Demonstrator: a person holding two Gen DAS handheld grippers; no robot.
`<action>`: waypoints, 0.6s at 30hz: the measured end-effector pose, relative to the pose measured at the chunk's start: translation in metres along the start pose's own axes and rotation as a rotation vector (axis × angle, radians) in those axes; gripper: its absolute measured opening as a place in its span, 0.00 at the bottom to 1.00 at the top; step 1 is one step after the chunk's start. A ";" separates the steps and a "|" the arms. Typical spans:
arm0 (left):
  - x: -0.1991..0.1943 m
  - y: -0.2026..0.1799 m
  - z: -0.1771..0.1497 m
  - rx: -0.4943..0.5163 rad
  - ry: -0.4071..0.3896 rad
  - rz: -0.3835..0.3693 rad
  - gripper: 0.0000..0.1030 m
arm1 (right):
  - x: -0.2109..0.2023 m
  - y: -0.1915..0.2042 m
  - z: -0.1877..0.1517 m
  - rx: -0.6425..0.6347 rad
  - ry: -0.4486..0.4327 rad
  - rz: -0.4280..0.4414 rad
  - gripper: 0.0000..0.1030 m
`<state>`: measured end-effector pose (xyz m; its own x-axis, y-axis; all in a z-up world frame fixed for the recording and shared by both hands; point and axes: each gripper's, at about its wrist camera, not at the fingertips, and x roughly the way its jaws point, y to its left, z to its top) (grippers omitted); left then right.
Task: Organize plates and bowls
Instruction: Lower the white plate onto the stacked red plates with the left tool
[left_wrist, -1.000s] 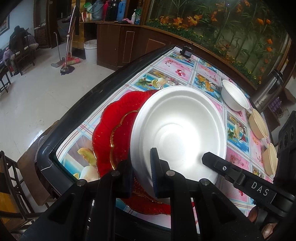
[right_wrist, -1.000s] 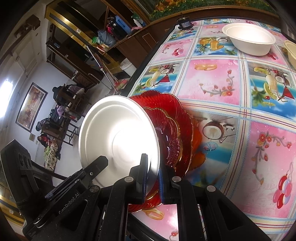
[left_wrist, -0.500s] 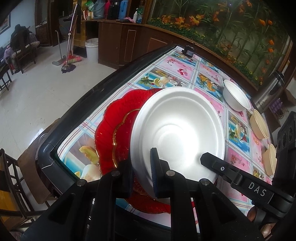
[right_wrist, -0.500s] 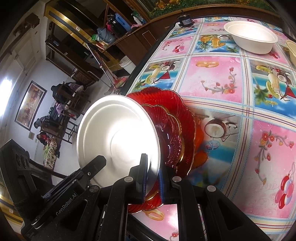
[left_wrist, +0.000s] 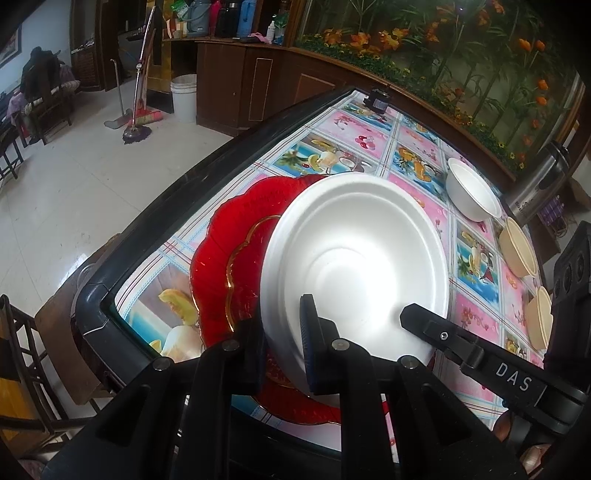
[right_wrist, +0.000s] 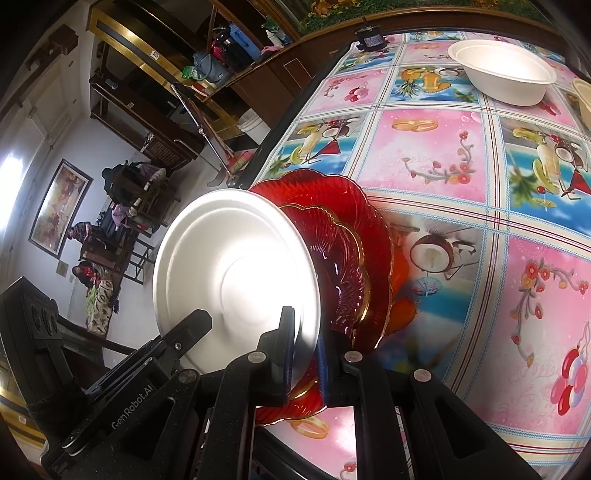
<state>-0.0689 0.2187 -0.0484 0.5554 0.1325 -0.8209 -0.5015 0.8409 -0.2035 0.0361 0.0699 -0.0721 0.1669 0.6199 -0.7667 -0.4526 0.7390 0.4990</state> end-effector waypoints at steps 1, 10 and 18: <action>0.000 0.000 0.000 0.000 0.001 -0.001 0.13 | -0.001 0.000 0.000 -0.001 -0.001 -0.001 0.10; 0.005 -0.003 0.001 0.001 0.006 0.004 0.13 | -0.002 -0.001 0.000 -0.001 0.004 -0.006 0.11; 0.013 -0.007 0.002 0.002 0.018 0.009 0.13 | 0.000 -0.002 0.001 0.000 0.013 -0.012 0.14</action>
<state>-0.0570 0.2161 -0.0563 0.5393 0.1304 -0.8320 -0.5045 0.8410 -0.1952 0.0375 0.0688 -0.0725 0.1607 0.6072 -0.7781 -0.4508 0.7465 0.4894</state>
